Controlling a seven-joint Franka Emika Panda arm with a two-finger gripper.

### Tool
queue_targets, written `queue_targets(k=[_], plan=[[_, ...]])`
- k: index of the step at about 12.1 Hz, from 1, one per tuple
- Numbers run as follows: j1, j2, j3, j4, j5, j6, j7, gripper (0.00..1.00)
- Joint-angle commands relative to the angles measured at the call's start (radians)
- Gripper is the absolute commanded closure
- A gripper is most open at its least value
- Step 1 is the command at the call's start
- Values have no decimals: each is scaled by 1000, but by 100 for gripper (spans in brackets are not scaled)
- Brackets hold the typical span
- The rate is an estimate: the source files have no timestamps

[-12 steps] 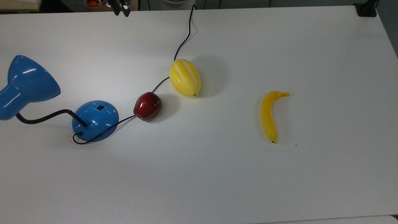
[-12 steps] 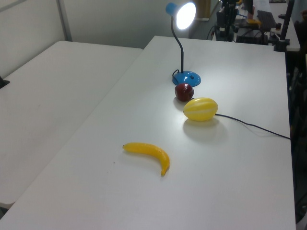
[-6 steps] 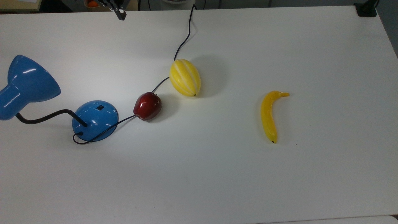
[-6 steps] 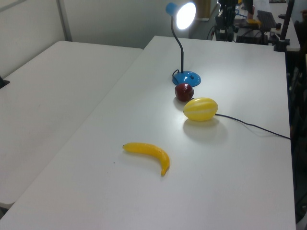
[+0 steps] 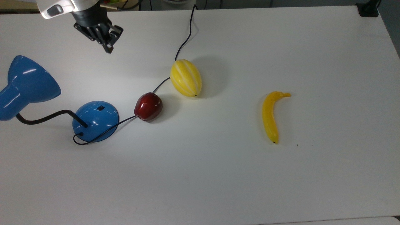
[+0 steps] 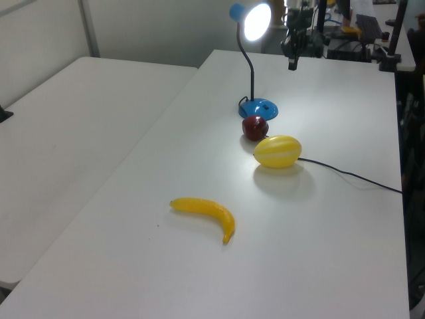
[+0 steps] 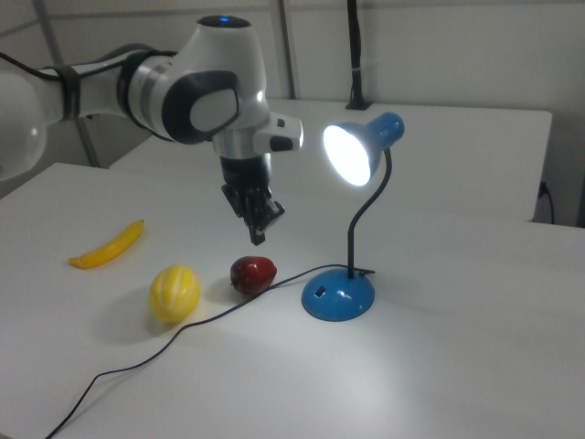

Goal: Turn off lamp
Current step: 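Move the gripper down toward the switch on the blue lamp base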

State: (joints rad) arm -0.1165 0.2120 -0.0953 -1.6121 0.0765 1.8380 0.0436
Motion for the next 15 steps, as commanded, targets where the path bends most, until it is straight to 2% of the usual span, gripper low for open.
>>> queue_targets(k=[1, 5, 9, 15], plan=[[-28, 93, -9, -11, -21, 159, 22, 100], [-29, 148, -11, -123, -23, 433, 39, 100], [-29, 171, -9, -130, -23, 451, 68, 100], [-20, 221, -9, -127, -60, 556, 137, 100]])
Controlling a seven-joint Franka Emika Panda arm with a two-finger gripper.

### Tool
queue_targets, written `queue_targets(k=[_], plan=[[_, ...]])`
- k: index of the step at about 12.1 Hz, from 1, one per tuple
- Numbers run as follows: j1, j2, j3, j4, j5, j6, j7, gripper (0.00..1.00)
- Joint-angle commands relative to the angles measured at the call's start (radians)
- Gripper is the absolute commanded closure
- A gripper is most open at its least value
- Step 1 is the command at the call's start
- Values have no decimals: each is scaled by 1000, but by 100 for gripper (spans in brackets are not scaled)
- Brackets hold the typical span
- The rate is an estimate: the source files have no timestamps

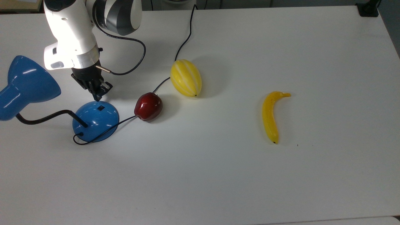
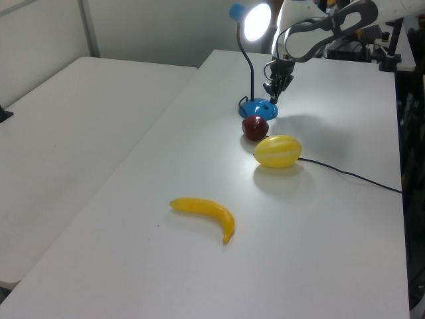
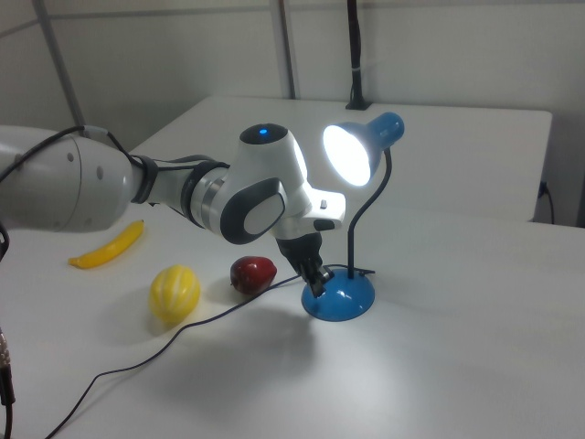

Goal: Turn off lamp
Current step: 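Press down on the lamp base switch with the gripper fingertips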

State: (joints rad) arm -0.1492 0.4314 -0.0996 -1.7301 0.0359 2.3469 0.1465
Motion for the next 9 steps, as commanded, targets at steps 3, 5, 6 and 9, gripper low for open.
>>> queue_targets(k=[3, 5, 6, 9], plan=[[17, 27, -5, -2, -21, 77, 62, 100], [22, 39, -5, -2, -21, 91, 64, 100], [34, 43, -5, -2, -19, 91, 67, 100], [39, 47, -5, -8, -24, 88, 81, 100]])
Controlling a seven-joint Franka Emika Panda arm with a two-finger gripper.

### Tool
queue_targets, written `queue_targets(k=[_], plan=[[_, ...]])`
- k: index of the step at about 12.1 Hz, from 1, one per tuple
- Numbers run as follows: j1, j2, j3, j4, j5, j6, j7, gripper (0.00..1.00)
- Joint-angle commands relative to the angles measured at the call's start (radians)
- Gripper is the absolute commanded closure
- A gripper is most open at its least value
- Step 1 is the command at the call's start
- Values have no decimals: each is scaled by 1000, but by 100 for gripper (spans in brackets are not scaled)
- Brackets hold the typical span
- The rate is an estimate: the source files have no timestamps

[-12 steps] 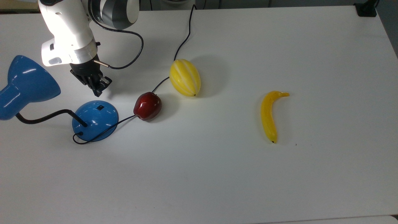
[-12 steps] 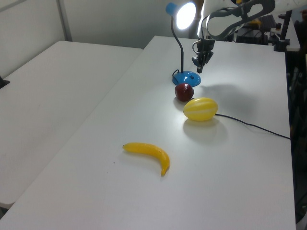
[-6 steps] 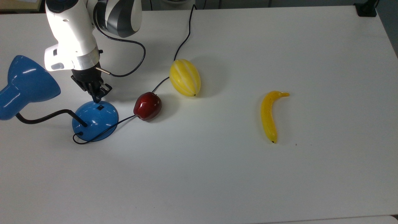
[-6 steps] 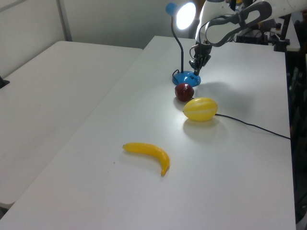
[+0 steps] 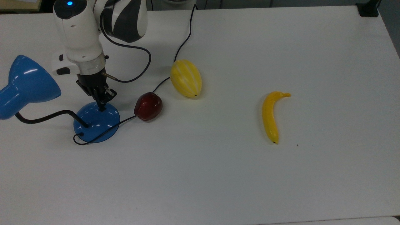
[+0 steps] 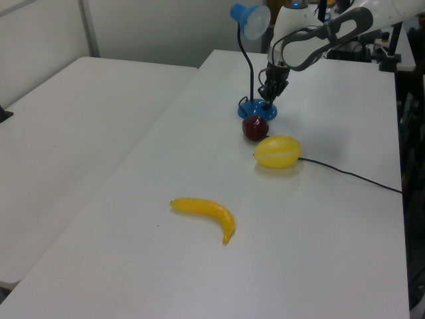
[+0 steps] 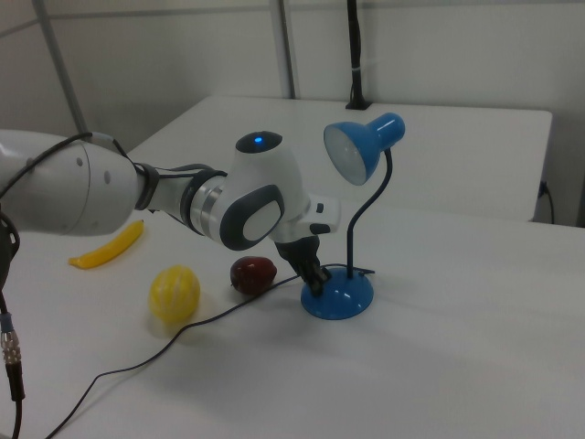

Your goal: Turn off lamp

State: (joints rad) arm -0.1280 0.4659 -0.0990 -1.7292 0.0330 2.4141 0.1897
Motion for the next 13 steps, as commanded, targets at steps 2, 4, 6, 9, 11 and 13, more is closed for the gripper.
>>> queue_targets(k=[2, 4, 6, 9, 11, 13], plan=[[27, 16, -5, -38, -44, 17, 39, 100], [28, 17, -5, -44, -45, 16, 39, 100], [28, 22, -5, -46, -47, 14, 39, 100], [30, 13, -5, -38, -47, 10, 56, 100], [25, -16, -5, -32, -47, 7, 59, 100], [19, -82, -5, -4, -45, -115, 50, 100]])
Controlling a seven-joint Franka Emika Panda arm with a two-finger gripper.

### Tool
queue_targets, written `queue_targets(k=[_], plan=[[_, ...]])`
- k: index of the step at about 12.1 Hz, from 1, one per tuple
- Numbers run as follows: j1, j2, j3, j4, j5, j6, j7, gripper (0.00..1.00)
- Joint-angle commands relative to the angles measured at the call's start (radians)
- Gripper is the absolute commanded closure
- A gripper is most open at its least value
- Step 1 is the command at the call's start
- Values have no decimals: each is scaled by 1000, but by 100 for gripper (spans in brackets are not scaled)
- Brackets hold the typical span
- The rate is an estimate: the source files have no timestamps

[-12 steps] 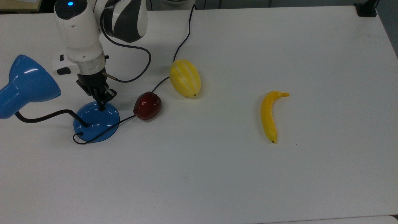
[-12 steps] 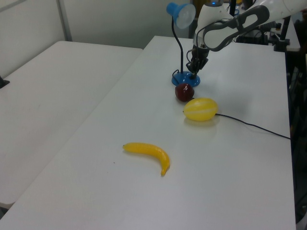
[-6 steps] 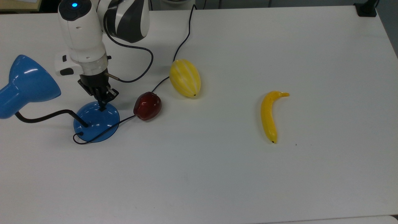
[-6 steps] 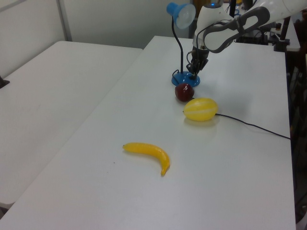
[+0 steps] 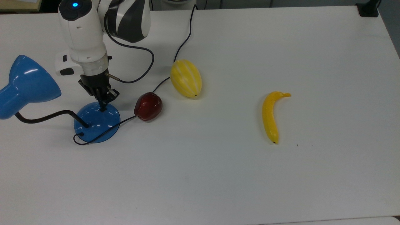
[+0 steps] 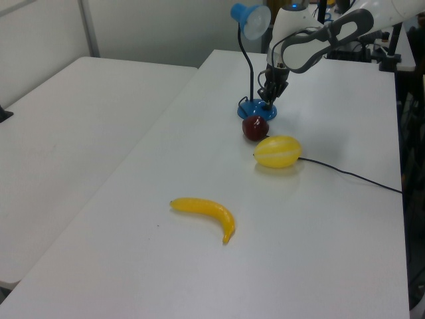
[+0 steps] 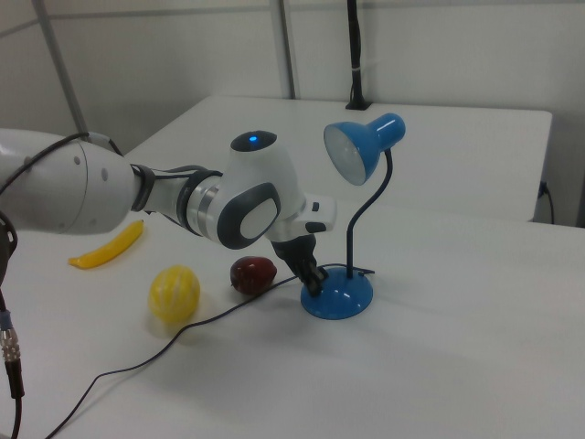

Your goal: Turn off lamp

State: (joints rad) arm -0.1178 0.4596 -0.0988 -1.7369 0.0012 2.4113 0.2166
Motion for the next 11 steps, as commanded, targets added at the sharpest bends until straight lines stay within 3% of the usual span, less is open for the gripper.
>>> queue_targets(k=[1, 5, 8, 11], plan=[[15, -106, -4, 28, -12, -221, 21, 100], [29, -212, 16, 56, 3, -449, 21, 100], [84, -313, 31, 56, 8, -646, 15, 100], [109, -412, 30, 56, 72, -816, -68, 96]])
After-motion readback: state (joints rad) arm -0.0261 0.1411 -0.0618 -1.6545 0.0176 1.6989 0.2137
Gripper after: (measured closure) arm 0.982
